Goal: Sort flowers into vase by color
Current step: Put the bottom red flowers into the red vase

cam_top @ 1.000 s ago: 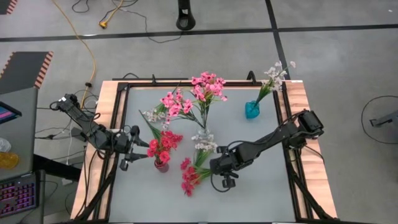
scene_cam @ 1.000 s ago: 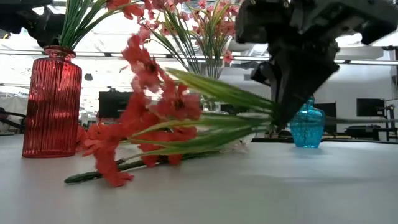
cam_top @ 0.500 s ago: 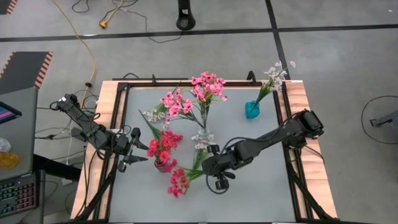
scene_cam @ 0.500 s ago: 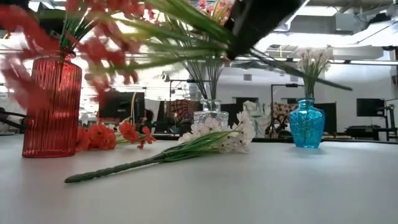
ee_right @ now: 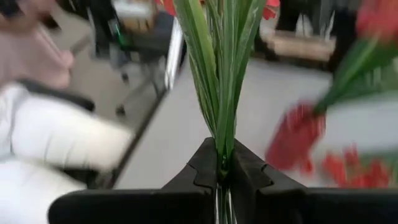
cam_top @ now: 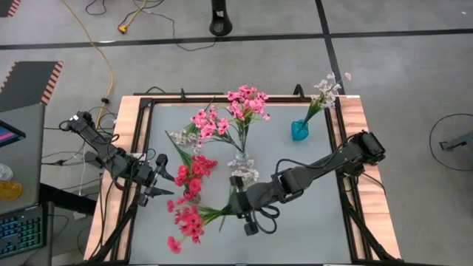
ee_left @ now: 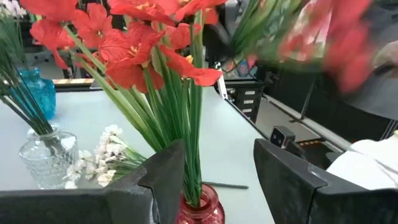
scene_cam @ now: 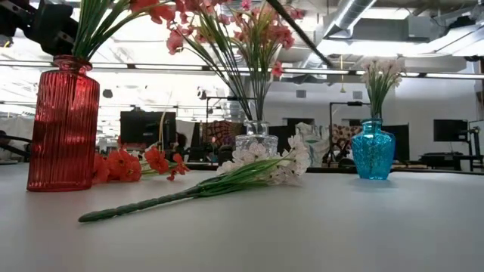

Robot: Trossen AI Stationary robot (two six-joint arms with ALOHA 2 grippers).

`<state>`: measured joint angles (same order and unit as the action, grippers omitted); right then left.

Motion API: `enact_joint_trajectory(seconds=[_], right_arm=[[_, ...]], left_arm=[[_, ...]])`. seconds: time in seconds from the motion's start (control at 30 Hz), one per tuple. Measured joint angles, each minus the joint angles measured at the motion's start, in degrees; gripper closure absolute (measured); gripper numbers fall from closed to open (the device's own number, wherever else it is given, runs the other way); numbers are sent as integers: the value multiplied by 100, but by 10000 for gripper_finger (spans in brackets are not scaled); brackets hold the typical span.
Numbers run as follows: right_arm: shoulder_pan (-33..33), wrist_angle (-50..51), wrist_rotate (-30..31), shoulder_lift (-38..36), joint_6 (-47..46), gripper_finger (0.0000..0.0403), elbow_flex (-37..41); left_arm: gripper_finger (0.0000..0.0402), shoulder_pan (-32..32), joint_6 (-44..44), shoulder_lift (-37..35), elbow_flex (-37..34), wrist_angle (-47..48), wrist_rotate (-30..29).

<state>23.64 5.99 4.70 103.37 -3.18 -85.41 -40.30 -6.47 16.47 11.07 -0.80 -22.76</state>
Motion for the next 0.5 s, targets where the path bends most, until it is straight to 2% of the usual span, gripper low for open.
enact_joint_trajectory(seconds=[0.23,0.33,0.5], right_arm=[[154,-2049,446,-11,1134,353,142],[160,-3253,460,-11,1613,353,506],[107,-5257,464,-4,1909,353,1237]], left_arm=[[221,0,203,1,0,2,-2],[221,0,240,2,0,2,-4],[221,-1,240,0,0,4,-23]])
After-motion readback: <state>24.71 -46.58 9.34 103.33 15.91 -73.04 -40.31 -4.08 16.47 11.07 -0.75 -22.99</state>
